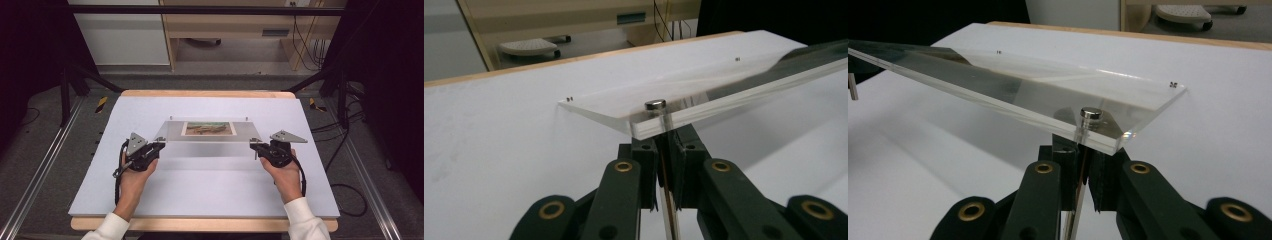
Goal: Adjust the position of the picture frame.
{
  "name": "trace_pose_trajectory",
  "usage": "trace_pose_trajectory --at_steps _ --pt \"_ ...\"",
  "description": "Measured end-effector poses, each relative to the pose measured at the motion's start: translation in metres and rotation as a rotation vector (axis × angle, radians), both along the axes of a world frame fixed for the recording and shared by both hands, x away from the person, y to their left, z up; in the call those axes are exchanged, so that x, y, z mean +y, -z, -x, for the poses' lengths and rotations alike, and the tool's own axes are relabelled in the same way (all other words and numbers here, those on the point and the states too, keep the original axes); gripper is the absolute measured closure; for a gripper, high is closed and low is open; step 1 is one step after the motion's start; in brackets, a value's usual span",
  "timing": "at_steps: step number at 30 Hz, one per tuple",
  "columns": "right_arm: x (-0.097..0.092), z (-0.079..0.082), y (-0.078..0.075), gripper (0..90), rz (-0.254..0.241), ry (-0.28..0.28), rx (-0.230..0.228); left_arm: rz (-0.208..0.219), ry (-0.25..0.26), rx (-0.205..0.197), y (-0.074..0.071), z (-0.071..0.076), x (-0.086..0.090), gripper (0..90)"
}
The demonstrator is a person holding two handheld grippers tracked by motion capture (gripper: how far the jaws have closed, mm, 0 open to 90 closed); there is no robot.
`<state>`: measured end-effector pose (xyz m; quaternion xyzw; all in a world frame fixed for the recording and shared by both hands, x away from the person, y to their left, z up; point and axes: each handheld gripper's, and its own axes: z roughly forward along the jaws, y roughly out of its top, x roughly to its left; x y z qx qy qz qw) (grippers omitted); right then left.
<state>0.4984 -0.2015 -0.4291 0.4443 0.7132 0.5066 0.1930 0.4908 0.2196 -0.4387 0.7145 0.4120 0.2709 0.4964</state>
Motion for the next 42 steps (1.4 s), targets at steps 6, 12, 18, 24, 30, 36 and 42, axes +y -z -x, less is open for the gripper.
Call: trace_pose_trajectory --at_steps 6,12,18,24,30,36,42 --pt "0.001 0.006 0.007 83.7 0.019 -0.01 0.029 -0.023 0.01 0.025 0.004 0.006 0.003 82.1" --pt "0.002 0.011 0.014 84.2 0.02 -0.024 0.057 -0.056 0.03 0.053 0.01 0.008 0.005 82.2" --pt "0.002 0.013 0.022 84.7 0.035 -0.027 0.088 -0.087 0.043 0.075 0.015 0.009 0.004 82.2" --pt "0.003 0.015 0.028 84.9 0.05 -0.029 0.112 -0.075 0.048 0.108 0.022 0.01 0.005 82.7" --pt "0.005 0.017 0.033 84.9 0.075 -0.038 0.125 -0.085 0.049 0.131 0.028 0.01 0.006 83.1" --pt "0.004 0.016 0.035 84.9 0.089 -0.039 0.133 -0.09 0.05 0.137 0.029 0.011 0.004 83.0" --pt "0.004 0.016 0.036 84.9 0.098 -0.033 0.133 -0.093 0.046 0.141 0.031 0.012 0.003 83.0"
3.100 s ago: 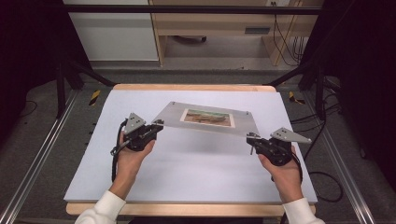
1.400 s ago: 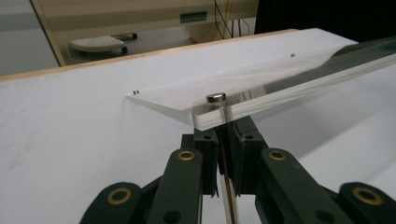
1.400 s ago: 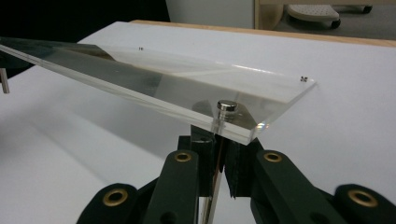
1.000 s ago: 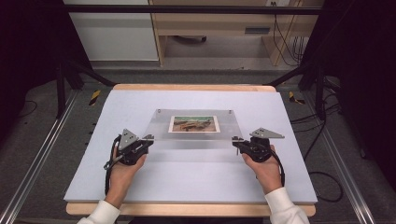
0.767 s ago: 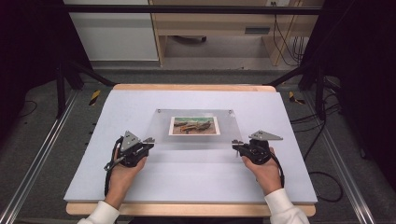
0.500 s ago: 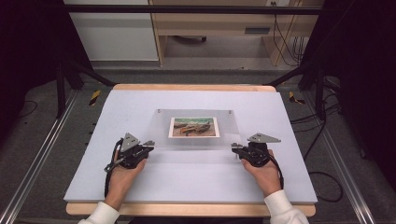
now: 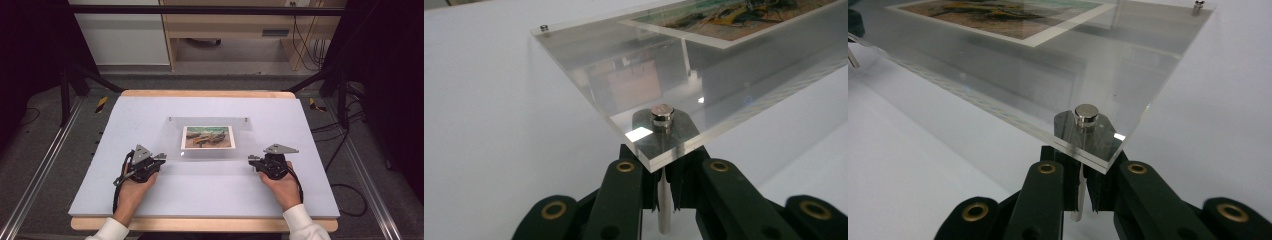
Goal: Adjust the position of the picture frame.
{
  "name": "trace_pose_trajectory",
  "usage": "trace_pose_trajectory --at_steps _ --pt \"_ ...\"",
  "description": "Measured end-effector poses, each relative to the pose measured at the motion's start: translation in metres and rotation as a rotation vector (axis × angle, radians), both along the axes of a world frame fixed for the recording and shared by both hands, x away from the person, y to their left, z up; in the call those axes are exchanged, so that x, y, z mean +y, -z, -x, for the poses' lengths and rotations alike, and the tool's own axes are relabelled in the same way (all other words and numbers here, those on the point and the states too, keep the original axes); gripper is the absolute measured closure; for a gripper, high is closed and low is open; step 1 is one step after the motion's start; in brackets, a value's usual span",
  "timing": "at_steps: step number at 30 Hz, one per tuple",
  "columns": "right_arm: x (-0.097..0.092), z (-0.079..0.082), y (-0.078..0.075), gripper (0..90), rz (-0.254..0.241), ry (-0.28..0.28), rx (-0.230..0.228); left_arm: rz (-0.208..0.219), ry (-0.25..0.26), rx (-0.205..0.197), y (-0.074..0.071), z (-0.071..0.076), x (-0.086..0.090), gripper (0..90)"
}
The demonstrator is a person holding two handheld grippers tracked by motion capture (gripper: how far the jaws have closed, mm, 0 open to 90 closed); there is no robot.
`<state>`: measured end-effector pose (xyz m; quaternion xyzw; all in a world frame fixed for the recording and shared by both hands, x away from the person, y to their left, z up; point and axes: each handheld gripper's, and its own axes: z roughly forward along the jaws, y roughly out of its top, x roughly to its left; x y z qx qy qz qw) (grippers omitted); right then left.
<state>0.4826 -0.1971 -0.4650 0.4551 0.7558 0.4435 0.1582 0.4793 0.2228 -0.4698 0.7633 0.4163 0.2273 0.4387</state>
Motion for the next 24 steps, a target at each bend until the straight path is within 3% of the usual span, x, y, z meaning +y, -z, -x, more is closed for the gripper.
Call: trace_pose_trajectory --at_steps 24 --pt "-0.0004 -0.0009 0.0061 84.5 0.026 -0.002 0.023 -0.037 0.004 0.015 0.0056 0.0016 -0.0028 82.7"
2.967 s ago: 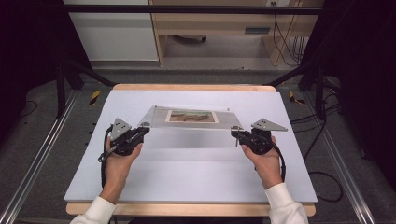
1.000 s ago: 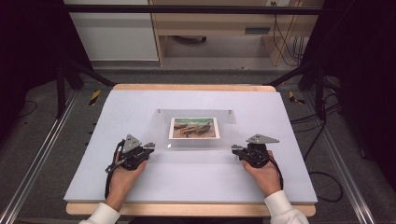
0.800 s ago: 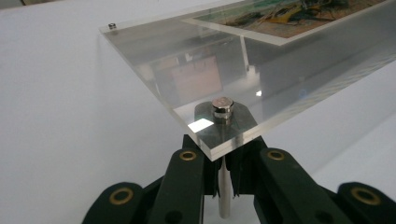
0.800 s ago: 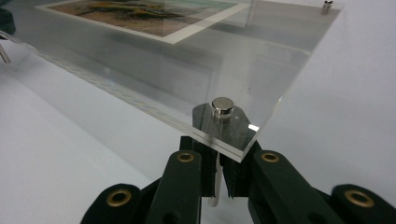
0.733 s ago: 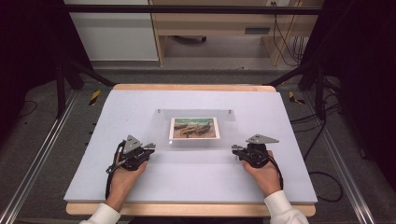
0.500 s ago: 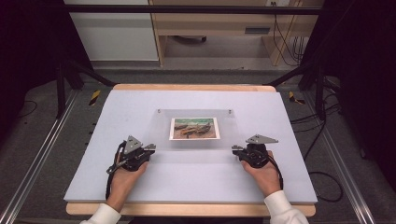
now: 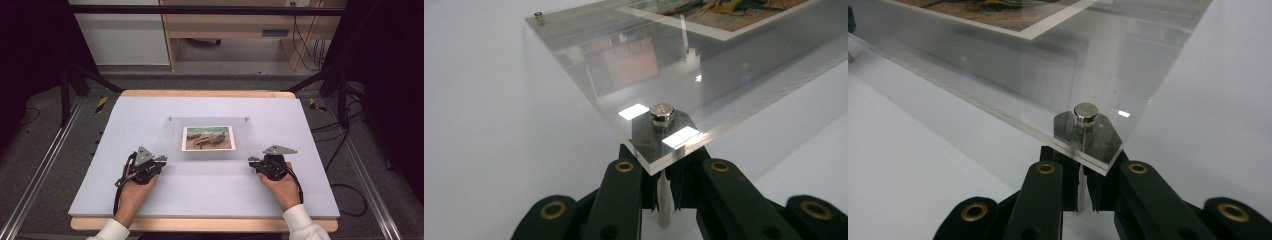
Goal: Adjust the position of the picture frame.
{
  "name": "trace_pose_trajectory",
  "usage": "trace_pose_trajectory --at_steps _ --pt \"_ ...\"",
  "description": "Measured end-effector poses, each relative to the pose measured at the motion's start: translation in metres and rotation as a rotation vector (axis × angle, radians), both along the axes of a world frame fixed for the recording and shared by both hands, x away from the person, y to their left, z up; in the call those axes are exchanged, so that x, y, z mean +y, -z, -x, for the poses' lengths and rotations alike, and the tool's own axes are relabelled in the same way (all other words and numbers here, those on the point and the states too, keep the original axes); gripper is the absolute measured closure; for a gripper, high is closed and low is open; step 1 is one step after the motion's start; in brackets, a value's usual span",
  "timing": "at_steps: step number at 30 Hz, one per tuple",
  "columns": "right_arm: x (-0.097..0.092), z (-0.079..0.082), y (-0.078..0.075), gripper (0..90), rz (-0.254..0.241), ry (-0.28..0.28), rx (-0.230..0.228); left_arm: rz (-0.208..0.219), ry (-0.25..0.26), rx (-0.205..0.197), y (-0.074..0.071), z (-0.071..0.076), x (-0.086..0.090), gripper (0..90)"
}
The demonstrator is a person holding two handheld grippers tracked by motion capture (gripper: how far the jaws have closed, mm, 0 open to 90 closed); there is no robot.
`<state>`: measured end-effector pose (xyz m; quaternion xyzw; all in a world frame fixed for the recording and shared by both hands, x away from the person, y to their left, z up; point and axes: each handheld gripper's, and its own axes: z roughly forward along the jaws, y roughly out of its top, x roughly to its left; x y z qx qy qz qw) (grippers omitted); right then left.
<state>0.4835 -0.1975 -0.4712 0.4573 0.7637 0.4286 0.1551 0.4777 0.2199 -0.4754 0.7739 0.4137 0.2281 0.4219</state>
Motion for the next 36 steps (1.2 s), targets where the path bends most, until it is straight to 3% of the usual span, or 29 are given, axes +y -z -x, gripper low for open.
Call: trace_pose_trajectory --at_steps 19,26,36 --pt "-0.001 0.0 0.002 80.8 -0.024 0.007 0.007 -0.01 0.002 -0.006 0.001 0.0 0.0 81.2" --pt "-0.006 0.001 0.002 59.6 -0.031 0.025 0.016 0.005 -0.022 -0.003 -0.001 0.001 0.006 63.5" --pt "-0.015 0.015 -0.001 27.9 0.042 0.011 0.003 0.031 -0.011 0.022 -0.005 0.008 0.011 32.3"
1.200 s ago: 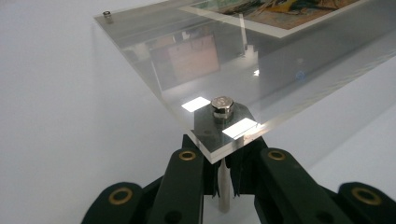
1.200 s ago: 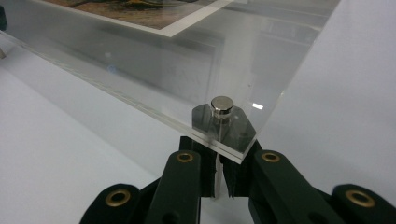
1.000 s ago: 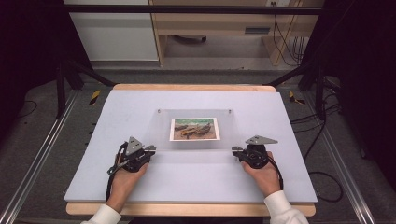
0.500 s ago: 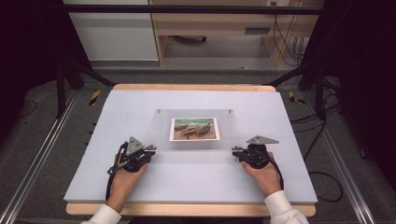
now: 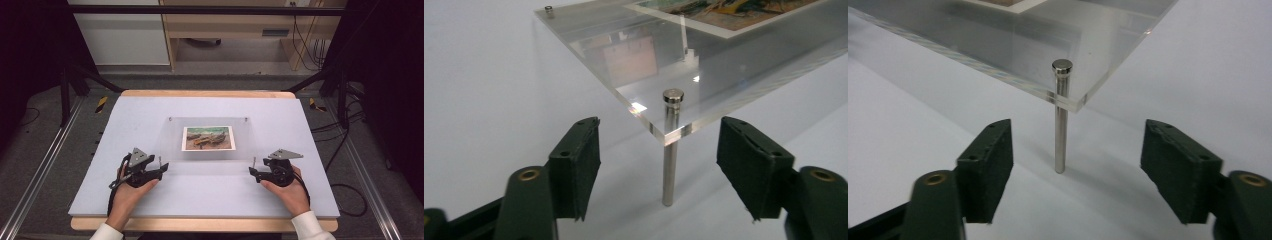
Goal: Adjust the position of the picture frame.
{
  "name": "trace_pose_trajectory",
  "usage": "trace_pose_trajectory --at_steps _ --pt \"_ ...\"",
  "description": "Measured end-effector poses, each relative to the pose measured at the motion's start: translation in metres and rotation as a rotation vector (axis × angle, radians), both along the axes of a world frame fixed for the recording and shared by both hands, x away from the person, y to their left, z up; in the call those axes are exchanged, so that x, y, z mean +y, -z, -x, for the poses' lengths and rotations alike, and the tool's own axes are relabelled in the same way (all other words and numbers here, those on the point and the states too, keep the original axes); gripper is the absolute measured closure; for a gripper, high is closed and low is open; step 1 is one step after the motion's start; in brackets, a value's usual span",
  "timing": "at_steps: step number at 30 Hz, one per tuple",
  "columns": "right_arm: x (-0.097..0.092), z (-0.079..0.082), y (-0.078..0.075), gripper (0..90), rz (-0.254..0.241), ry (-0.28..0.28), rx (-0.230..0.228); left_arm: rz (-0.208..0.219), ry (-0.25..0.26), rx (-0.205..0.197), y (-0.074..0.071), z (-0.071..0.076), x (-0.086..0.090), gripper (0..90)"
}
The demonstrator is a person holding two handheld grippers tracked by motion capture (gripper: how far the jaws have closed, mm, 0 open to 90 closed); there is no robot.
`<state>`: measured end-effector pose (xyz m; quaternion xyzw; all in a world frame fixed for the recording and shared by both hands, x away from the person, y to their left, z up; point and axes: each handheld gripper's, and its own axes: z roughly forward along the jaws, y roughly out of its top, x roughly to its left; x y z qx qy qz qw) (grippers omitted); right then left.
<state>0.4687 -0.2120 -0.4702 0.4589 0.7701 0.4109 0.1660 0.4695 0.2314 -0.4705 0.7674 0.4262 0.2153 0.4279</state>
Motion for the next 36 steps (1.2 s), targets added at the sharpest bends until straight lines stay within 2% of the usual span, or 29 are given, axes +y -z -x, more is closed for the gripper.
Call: trace_pose_trajectory --at_steps 1,5,7,16,23,26,33,36 --pt "-0.002 0.002 -0.002 26.1 -0.002 0.0 -0.006 0.013 0.003 0.002 -0.001 0.001 0.0 29.6" --pt "-0.01 0.01 -0.007 19.3 -0.014 0.01 -0.031 0.01 0.011 0.005 -0.004 0.007 0.004 20.5" --pt "-0.014 0.015 -0.01 17.2 -0.023 0.017 -0.033 0.026 0.008 0.009 -0.006 0.01 0.007 17.4" --pt "-0.028 0.028 -0.019 12.3 -0.05 0.014 -0.082 0.088 0.003 -0.019 -0.018 0.016 0.022 10.1" --pt "-0.029 0.027 -0.026 12.8 -0.054 0.033 -0.115 0.098 0.01 -0.025 -0.021 0.018 0.025 7.6" --pt "-0.028 0.025 -0.031 12.6 -0.054 0.029 -0.122 0.102 0.007 -0.042 -0.024 0.018 0.025 7.5" --pt "-0.022 0.012 -0.043 15.3 -0.08 0.076 -0.148 0.084 0.028 -0.065 -0.041 0.01 0.018 7.6" --pt "-0.016 0.006 -0.049 16.5 -0.085 0.067 -0.143 0.076 0.029 -0.064 -0.05 0.004 0.013 7.8"
